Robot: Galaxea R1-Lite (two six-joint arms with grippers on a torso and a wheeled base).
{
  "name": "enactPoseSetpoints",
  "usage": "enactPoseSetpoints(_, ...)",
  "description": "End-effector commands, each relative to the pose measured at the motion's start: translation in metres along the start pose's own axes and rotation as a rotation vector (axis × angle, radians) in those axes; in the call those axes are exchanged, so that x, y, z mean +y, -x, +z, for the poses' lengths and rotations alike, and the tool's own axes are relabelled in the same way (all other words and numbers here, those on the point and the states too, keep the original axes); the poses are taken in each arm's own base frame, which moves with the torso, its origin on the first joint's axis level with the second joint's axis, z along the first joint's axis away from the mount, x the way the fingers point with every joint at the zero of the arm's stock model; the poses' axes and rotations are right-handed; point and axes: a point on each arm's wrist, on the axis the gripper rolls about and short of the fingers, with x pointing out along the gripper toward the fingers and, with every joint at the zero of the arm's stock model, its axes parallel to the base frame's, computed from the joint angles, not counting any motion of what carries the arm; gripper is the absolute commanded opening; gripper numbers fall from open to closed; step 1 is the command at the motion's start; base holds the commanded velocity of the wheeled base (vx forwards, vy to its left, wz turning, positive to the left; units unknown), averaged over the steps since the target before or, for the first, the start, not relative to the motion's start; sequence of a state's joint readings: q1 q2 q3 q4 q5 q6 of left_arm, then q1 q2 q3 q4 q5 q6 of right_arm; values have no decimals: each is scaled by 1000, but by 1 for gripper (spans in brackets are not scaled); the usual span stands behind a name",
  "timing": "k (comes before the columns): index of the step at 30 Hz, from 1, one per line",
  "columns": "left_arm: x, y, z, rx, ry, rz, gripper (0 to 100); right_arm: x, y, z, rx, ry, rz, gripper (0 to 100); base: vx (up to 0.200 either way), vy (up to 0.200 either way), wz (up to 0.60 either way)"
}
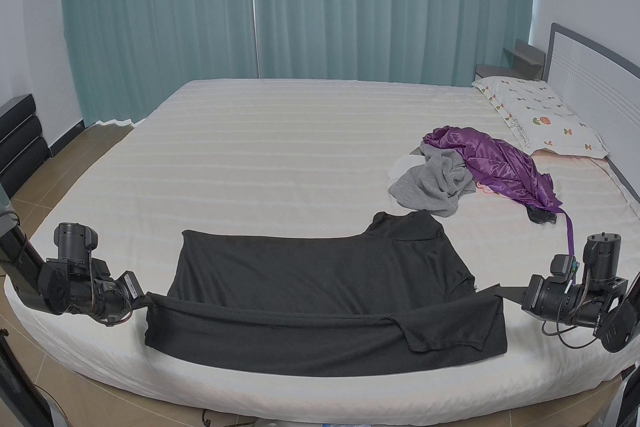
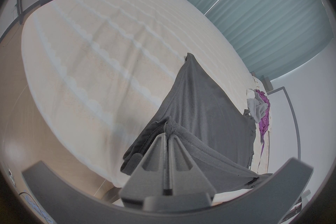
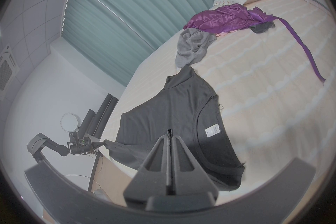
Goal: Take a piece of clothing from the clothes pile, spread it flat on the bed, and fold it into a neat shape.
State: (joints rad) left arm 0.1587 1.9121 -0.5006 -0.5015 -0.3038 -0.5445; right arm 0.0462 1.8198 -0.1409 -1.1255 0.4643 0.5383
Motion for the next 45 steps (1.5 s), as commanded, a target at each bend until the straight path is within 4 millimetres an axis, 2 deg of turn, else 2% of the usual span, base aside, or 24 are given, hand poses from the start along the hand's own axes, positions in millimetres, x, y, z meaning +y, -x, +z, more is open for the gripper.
enactPoseSetpoints(1, -5, -28, 1, 50, -20, 12, 0, -17, -26, 2, 48, -37, -42, 0, 0, 0, 0)
enactPoseSetpoints(16, -5, -65, 10, 27, -40, 98, 0, -42, -77, 8, 86, -57, -68, 0, 0, 0, 0)
enactPoseSetpoints(27, -12, -72, 8, 41, -61, 90, 0, -51, -90, 4, 111, -68, -80, 0, 0, 0, 0)
enactPoseSetpoints(28, -13, -72, 7, 42, -62, 91, 100, -51, -91, 4, 112, -68, -79, 100, 0, 0, 0)
enactPoseSetpoints(37, -21, -61, 13, -10, -71, 91, 100, -47, -84, 9, 82, -62, -63, 100, 0, 0, 0)
enactPoseSetpoints(38, -24, -53, 21, -45, -58, 66, 100, -42, -77, 13, 63, -90, -54, 100, 0, 0, 0)
enactPoseSetpoints(40, -33, -49, 32, -85, -29, 34, 100, -37, -70, 16, 38, -134, -38, 100, 0, 0, 0)
enactPoseSetpoints(45, -53, -55, 60, -146, -20, -39, 100, -34, -65, 15, 19, -273, -31, 100, 0, 0, 0)
